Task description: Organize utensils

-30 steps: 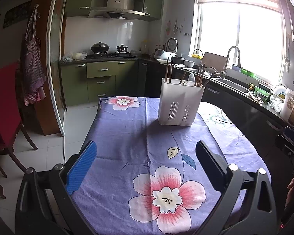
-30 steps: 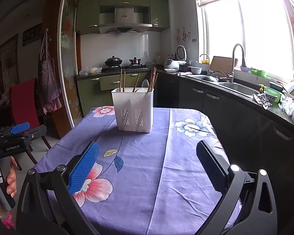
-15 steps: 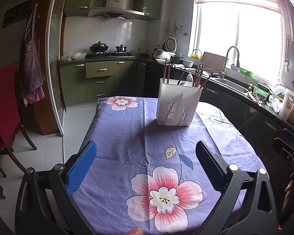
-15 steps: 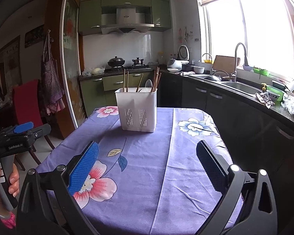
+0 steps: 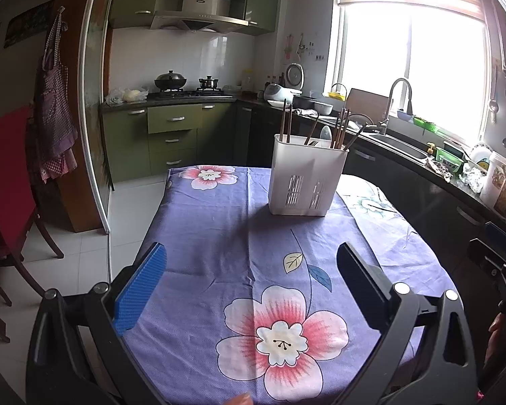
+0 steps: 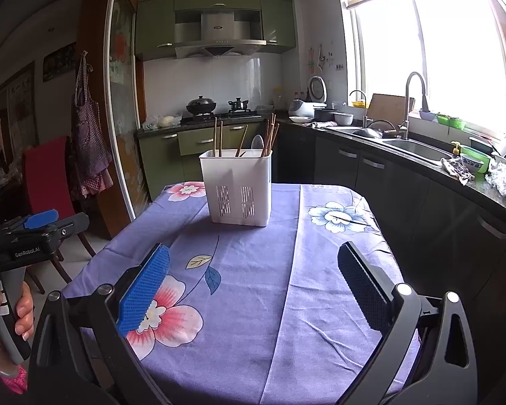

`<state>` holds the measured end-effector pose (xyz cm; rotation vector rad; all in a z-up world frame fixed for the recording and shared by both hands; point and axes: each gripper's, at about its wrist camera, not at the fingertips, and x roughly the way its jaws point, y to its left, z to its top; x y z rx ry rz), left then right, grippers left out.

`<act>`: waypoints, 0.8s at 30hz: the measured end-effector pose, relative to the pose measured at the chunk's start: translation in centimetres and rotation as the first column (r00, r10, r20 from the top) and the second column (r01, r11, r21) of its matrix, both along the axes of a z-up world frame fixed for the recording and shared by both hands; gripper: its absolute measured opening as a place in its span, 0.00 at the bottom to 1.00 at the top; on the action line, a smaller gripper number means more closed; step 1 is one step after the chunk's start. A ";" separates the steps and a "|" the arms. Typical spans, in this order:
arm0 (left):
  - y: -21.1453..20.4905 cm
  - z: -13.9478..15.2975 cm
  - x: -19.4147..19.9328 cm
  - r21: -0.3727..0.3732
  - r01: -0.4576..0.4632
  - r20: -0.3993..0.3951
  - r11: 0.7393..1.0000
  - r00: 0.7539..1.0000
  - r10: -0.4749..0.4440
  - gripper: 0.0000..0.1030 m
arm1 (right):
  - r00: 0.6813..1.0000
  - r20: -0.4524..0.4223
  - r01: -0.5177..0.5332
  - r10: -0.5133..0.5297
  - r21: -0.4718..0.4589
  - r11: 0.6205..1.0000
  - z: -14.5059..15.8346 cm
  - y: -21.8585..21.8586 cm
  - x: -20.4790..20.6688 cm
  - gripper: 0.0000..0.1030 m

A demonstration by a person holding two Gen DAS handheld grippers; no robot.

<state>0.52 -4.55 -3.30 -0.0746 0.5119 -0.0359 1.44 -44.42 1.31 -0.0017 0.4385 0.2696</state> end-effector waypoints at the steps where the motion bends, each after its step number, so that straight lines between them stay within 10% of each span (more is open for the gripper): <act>1: 0.0 0.0 0.0 -0.001 0.000 0.000 1.000 1.000 0.000 0.93 | 1.000 -0.001 -0.001 0.001 0.000 1.000 0.0 0.0 0.0 0.95; 24: 0.2 0.1 -0.3 -0.016 -0.003 0.006 1.000 1.000 0.004 0.93 | 1.000 -0.006 -0.010 0.010 0.004 1.000 -0.3 0.4 0.2 0.95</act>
